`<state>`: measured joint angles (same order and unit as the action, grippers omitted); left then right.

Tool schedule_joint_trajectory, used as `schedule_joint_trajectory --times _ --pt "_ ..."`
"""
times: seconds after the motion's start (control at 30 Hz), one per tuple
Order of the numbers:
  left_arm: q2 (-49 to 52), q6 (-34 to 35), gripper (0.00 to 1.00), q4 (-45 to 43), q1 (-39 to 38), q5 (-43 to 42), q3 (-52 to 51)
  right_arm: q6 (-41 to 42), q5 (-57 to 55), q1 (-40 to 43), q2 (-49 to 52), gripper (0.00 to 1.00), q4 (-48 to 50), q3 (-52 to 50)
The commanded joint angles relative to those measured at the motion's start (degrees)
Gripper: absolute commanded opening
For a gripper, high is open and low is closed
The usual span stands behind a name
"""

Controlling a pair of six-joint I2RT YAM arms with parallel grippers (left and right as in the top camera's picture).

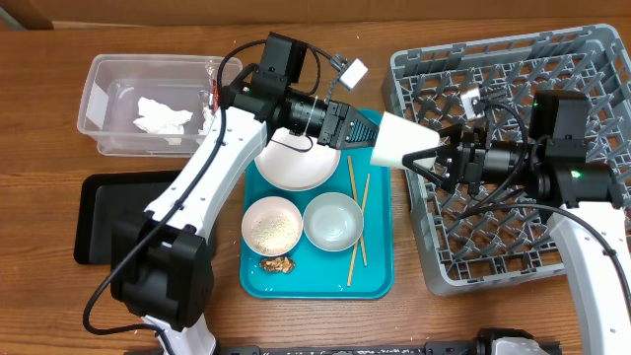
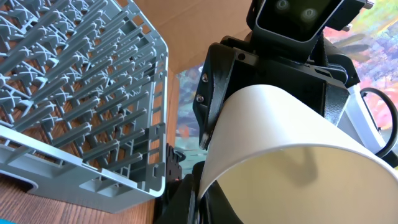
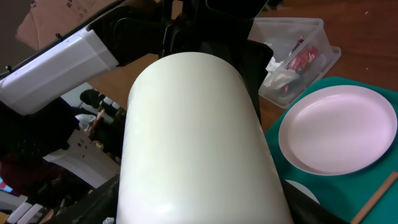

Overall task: Sort waste into correct bins and load items into the dishwasher
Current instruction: 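Release the cup from the left gripper and retract the left arm, then place the cup upside down in the dish rack's right side with the right gripper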

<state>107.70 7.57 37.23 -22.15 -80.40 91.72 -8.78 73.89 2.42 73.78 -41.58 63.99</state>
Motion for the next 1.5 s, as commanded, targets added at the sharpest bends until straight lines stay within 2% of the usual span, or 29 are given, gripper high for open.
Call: schedule_joint_trajectory --times 0.0,0.07,0.17,0.27,0.3,0.37,0.47,0.7,0.87,1.07,1.3,1.47 --pt "0.42 0.79 0.08 0.22 -0.37 0.07 0.9 -0.31 -1.03 -0.11 0.2 0.58 0.85 0.9" --pt "0.42 0.81 0.3 0.44 -0.37 1.92 0.9 -0.28 -2.8 -0.11 0.17 0.57 0.63 0.9" --pt "0.42 0.81 0.38 1.29 -0.37 7.17 0.9 -0.26 -6.73 -0.11 0.2 0.52 -0.37 0.9" --pt "0.42 0.81 0.41 3.98 -0.35 15.1 0.92 -0.24 -11.23 -0.11 0.17 0.41 -2.01 0.9" --pt "0.39 0.79 0.47 5.6 -0.15 18.62 0.92 0.07 -15.72 -0.11 0.17 0.38 -3.3 0.9" --pt "0.35 0.79 0.53 6.97 0.74 20.68 0.94 1.95 -23.28 -0.09 0.17 0.38 -4.94 0.92" --pt "-0.48 0.85 0.53 10.56 3.43 25.03 1.07 5.99 -33.9 -0.04 0.17 0.35 -6.93 1.16" --pt "-6.95 1.42 0.59 25.46 9.64 55.54 1.07 13.53 -56.28 2.86 0.17 0.35 -16.28 6.16" --pt "-12.31 1.44 0.64 30.21 12.09 68.87 1.07 16.52 -68.37 6.86 0.17 0.35 -21.64 12.59" --pt "-14.73 1.44 0.65 30.21 12.37 71.82 1.07 22.58 -77.9 16.98 0.31 0.35 -21.79 15.52" --pt "-14.69 1.46 0.65 30.23 12.33 71.8 1.05 25.81 -77.83 32.24 3.39 0.32 -23.26 15.56" --pt "-14.69 1.86 0.65 30.25 12.33 71.78 1.05 26.69 -76.74 38.64 7.34 0.33 -22.69 15.56"
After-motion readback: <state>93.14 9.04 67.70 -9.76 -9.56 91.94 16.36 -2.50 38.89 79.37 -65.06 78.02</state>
